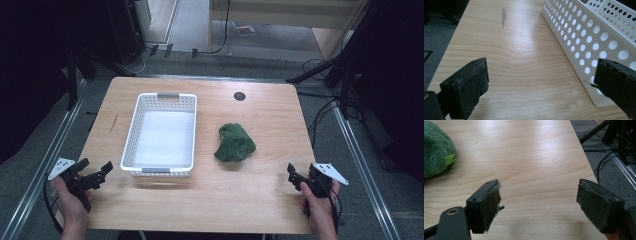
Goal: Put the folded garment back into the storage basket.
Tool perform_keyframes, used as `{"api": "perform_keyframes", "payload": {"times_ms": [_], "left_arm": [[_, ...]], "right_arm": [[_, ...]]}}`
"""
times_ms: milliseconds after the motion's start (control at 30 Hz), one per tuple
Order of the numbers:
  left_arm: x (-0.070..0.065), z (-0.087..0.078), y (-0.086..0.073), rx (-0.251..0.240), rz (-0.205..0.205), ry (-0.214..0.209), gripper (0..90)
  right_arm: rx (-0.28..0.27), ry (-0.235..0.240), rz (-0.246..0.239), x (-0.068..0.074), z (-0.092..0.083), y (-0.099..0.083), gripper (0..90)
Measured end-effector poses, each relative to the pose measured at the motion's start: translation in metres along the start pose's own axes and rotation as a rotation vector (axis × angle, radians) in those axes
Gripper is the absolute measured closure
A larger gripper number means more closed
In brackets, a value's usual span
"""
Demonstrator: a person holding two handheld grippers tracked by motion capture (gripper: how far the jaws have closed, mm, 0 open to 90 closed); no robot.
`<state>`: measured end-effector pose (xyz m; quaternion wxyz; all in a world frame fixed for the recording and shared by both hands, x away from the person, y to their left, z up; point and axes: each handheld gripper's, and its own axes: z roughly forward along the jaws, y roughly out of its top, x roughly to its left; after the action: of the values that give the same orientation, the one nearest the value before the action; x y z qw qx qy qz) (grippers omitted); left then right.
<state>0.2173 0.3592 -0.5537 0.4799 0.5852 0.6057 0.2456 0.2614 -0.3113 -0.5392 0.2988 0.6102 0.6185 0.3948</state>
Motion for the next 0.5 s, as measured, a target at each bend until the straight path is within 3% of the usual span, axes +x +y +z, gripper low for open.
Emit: {"api": "perform_keyframes", "payload": {"times_ms": [133, 500], "left_arm": [[0.0, 0.0, 0.0, -0.002, 0.006, -0.006, 0.5], [-0.001, 0.002, 0.001, 0.009, 0.022, -0.018, 0.5]], "right_arm": [[-0.011, -0.011, 0.024, 0.008, -0.001, 0.005, 15.8], [0.024, 0.062, 0.037, 0.053, -0.008, 0.03, 10.1]]}}
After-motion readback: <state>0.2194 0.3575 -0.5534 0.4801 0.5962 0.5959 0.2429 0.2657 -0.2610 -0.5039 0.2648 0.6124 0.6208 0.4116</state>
